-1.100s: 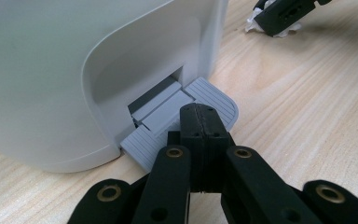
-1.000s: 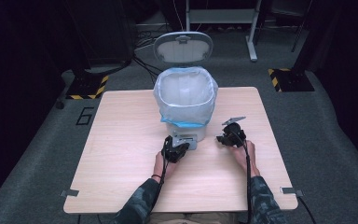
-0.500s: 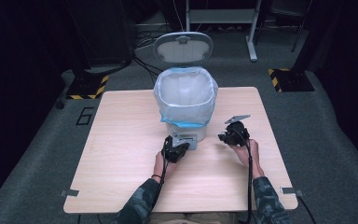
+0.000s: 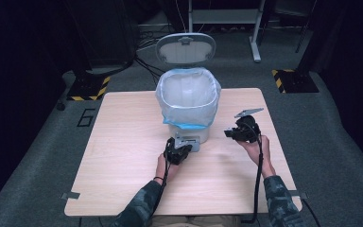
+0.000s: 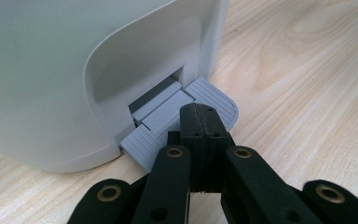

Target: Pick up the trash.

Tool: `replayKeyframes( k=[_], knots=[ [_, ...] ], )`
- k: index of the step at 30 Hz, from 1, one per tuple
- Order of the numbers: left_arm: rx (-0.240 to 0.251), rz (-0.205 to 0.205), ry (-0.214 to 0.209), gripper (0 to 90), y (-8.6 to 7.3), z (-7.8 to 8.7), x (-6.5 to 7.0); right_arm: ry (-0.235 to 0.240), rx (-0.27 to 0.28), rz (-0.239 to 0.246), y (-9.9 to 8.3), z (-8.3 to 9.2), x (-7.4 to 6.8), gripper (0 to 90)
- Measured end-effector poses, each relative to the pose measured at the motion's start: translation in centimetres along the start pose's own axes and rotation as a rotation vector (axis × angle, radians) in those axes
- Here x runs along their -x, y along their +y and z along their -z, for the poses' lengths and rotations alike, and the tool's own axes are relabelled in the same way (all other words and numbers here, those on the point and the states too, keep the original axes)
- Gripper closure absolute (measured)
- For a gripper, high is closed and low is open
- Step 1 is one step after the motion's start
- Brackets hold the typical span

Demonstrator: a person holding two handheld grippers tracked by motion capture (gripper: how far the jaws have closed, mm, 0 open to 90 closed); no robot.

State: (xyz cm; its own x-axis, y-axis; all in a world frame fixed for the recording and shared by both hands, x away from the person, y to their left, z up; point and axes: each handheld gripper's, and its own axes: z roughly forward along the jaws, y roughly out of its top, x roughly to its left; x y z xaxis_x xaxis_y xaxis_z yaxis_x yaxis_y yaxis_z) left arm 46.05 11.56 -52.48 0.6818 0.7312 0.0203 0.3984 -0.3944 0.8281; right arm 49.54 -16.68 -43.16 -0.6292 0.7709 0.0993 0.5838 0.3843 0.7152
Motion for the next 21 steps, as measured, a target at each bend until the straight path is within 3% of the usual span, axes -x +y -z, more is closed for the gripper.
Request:
replayKeyframes(
  k=[11, 21],
  knots=[
    [0.005, 0.008, -0.008, 90.0, 0.0, 0.0, -0.1, 0.051, 0.035, 0.006, 0.8, 1.9, -0.8, 77.2],
    [0.005, 0.010, -0.010, 90.0, 0.0, 0.0, -0.1, 0.067, 0.052, 0.013, 1.8, 3.4, -1.2, 77.4]
  ],
)
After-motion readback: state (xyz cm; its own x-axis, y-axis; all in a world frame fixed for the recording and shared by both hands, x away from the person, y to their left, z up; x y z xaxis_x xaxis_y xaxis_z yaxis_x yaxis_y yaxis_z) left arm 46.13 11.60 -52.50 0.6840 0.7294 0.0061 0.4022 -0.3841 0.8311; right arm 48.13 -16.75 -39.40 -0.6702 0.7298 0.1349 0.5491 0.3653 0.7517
